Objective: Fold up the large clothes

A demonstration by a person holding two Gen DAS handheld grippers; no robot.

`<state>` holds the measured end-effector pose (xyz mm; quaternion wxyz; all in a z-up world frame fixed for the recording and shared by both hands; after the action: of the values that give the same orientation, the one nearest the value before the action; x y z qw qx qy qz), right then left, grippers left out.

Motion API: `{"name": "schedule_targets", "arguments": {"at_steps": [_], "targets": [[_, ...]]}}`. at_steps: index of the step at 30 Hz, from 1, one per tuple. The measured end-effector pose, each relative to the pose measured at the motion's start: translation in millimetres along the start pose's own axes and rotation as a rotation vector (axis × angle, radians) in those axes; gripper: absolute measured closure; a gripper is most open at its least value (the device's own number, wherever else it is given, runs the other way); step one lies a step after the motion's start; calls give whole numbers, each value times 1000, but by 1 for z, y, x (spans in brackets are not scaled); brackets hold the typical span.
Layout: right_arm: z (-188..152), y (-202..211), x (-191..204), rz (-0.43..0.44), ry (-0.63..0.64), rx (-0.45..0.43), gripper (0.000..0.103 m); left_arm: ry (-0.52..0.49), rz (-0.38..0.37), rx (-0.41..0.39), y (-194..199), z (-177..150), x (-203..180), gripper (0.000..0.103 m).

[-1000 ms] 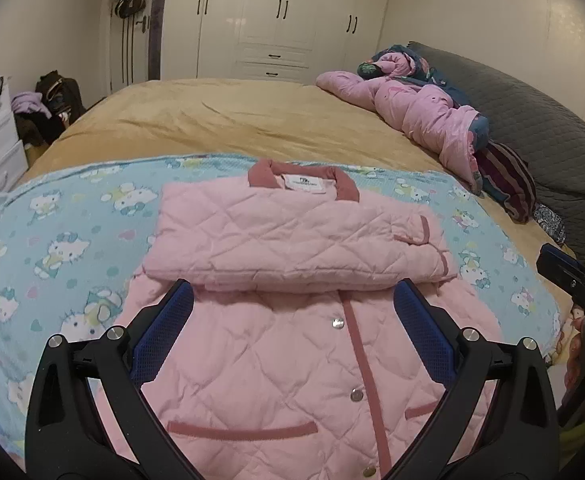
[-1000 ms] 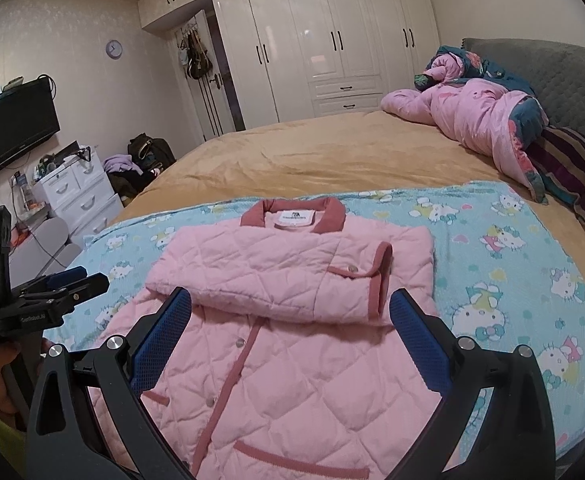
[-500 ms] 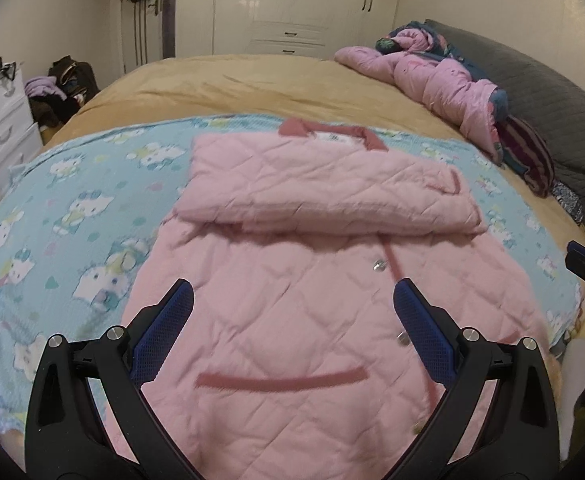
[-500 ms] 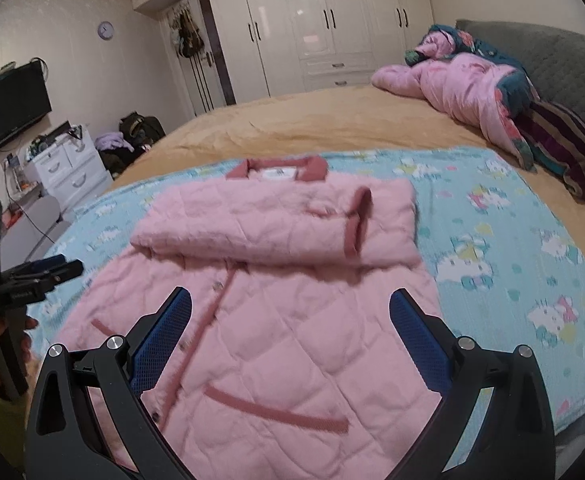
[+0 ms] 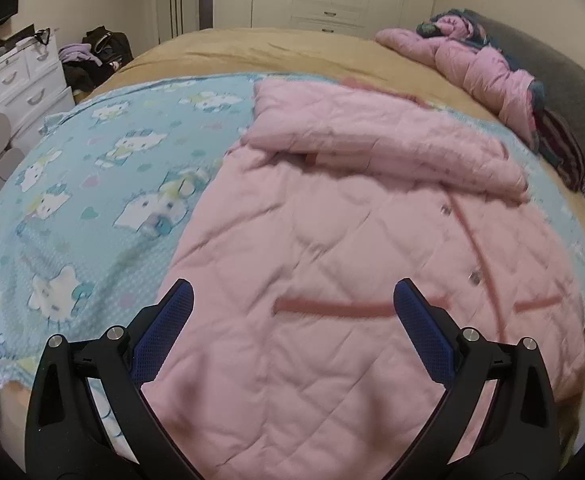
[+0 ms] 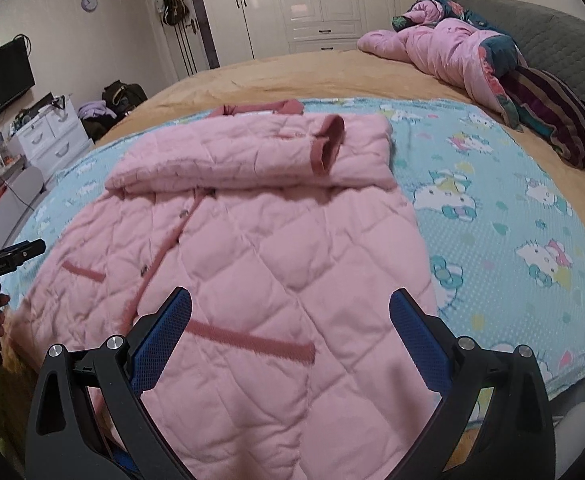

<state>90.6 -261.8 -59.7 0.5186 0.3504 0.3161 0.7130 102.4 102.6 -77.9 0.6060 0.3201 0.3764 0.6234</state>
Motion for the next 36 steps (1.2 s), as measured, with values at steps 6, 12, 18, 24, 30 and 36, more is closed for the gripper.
{"name": "schedule_targets", "arguments": {"at_steps": [6,12,18,24,30,36], "targets": [[-19,-5,-11,-9,-18,32,4,27,40,32,-4,-22,24,9],[-33,-7,-22,-14,-38,60,4,27,66,59,-4,-35,36,9],[-50,-8,-33,-28,-47,94,4,41,70,86,-6,-48,48,9],[-71,-10,-41,-21,-59,132,4,70,38,126,-13,-59,59,9],[-84,-10,-48,-18,-90,148,4,80,16,168,-23,-69,62,9],[-86,-8,-49,-6,-88,149,4,90,-31,217,-36,-76,62,9]]}}
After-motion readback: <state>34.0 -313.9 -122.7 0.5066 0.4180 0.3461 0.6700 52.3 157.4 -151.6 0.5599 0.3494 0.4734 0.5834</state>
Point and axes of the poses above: each gripper's, at about its wrist camera, not at the fingertips, and y roughly against the way its jaws point, x to its left, z to its top, the point moved 7 cm from there along -y, roughly the way its jaws point, and after that the axes turned 10 degrees about x, right-handed, at the moved point
